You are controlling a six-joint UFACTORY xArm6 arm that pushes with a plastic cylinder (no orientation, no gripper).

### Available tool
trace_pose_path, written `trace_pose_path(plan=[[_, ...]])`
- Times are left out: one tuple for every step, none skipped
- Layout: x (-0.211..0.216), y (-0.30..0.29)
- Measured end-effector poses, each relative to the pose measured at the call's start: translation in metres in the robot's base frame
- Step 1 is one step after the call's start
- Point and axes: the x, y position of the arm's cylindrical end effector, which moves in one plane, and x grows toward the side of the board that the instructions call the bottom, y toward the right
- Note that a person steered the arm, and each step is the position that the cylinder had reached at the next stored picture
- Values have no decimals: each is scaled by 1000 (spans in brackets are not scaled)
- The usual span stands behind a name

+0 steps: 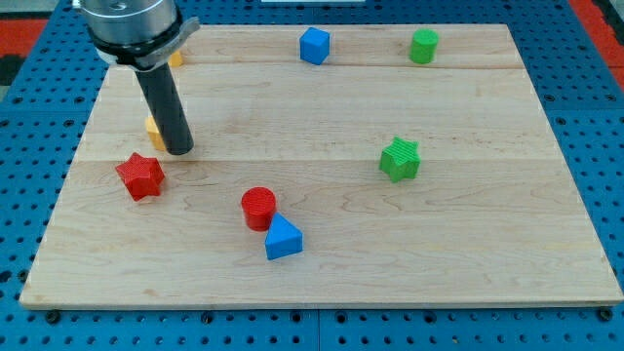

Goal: Point at the green star

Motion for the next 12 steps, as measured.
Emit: trace_pose_path(plan=[[-11,28],[-12,28],[-12,28],[-12,29],[-12,32],[-11,32],[-2,110],[23,185],[43,217],[43,217],[34,214],[36,231]])
